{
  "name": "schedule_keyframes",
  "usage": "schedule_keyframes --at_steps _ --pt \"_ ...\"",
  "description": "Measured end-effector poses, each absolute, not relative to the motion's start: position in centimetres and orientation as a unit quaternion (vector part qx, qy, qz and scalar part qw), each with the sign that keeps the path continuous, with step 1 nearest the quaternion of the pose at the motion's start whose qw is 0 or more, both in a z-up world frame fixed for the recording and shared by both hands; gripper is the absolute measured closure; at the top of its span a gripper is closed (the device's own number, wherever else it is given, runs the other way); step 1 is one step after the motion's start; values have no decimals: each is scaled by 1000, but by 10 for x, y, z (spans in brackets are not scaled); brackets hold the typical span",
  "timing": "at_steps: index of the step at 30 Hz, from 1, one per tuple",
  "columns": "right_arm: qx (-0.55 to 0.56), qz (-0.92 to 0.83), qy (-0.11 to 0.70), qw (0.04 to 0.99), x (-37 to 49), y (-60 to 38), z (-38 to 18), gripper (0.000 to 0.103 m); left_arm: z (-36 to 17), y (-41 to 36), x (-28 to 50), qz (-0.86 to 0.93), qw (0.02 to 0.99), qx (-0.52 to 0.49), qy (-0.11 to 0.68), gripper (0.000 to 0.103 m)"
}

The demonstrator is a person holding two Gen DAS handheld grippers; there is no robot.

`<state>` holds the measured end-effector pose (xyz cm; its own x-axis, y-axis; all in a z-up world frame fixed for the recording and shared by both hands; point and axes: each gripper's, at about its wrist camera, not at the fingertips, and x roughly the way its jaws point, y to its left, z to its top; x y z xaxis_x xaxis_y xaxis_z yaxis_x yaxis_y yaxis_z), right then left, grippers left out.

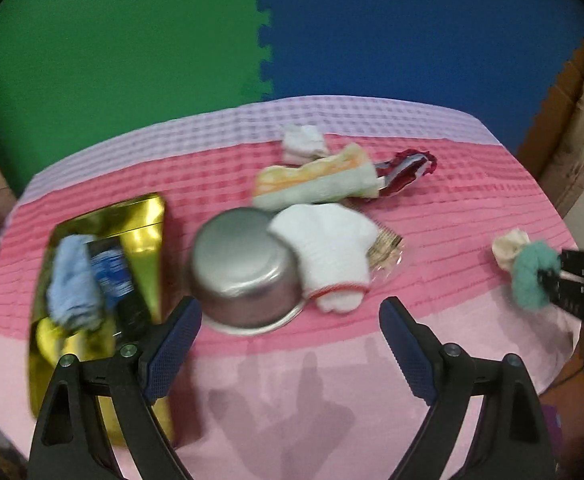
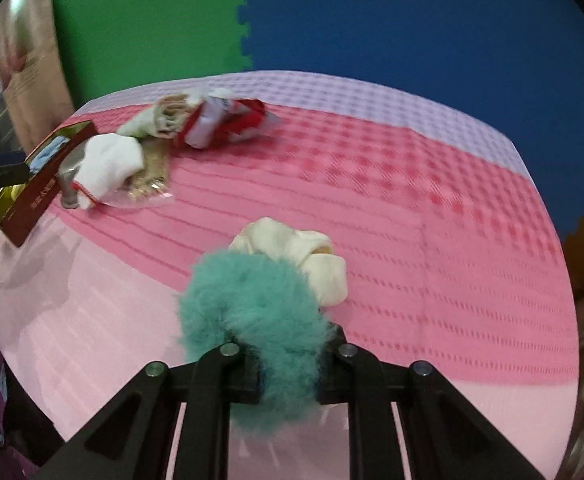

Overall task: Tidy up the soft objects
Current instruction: 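Hold the green scrunchie with the right gripper while the left gripper grasps the white glove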

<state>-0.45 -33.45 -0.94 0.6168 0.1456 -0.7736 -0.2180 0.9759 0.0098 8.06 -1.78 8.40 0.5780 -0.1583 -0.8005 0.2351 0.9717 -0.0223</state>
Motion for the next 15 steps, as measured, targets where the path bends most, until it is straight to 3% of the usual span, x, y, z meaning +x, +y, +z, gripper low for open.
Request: schedule_keyframes --at_steps 15 --pt "34 124 414 901 -5 -356 -29 87 47 -57 126 -142 857 33 494 15"
